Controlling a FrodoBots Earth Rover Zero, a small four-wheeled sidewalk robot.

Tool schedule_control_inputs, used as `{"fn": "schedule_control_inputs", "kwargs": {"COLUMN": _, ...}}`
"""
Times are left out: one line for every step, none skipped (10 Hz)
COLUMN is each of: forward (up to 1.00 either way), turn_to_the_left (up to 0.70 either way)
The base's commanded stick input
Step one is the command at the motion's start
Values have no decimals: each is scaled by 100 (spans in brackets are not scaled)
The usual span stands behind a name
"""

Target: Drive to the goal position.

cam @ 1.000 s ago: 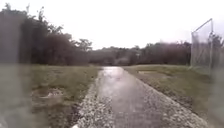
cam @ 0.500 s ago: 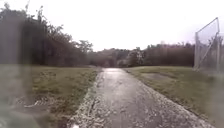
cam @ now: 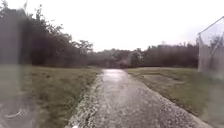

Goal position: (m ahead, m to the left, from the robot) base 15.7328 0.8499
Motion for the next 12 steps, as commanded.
{"fn": "schedule_control_inputs", "kwargs": {"forward": 70, "turn_to_the_left": 0}}
{"fn": "schedule_control_inputs", "kwargs": {"forward": 70, "turn_to_the_left": 0}}
{"fn": "schedule_control_inputs", "kwargs": {"forward": 70, "turn_to_the_left": 0}}
{"fn": "schedule_control_inputs", "kwargs": {"forward": 70, "turn_to_the_left": 0}}
{"fn": "schedule_control_inputs", "kwargs": {"forward": 70, "turn_to_the_left": 0}}
{"fn": "schedule_control_inputs", "kwargs": {"forward": 70, "turn_to_the_left": 0}}
{"fn": "schedule_control_inputs", "kwargs": {"forward": 70, "turn_to_the_left": 0}}
{"fn": "schedule_control_inputs", "kwargs": {"forward": 70, "turn_to_the_left": 0}}
{"fn": "schedule_control_inputs", "kwargs": {"forward": 70, "turn_to_the_left": 0}}
{"fn": "schedule_control_inputs", "kwargs": {"forward": 70, "turn_to_the_left": 0}}
{"fn": "schedule_control_inputs", "kwargs": {"forward": 70, "turn_to_the_left": 0}}
{"fn": "schedule_control_inputs", "kwargs": {"forward": 70, "turn_to_the_left": 0}}
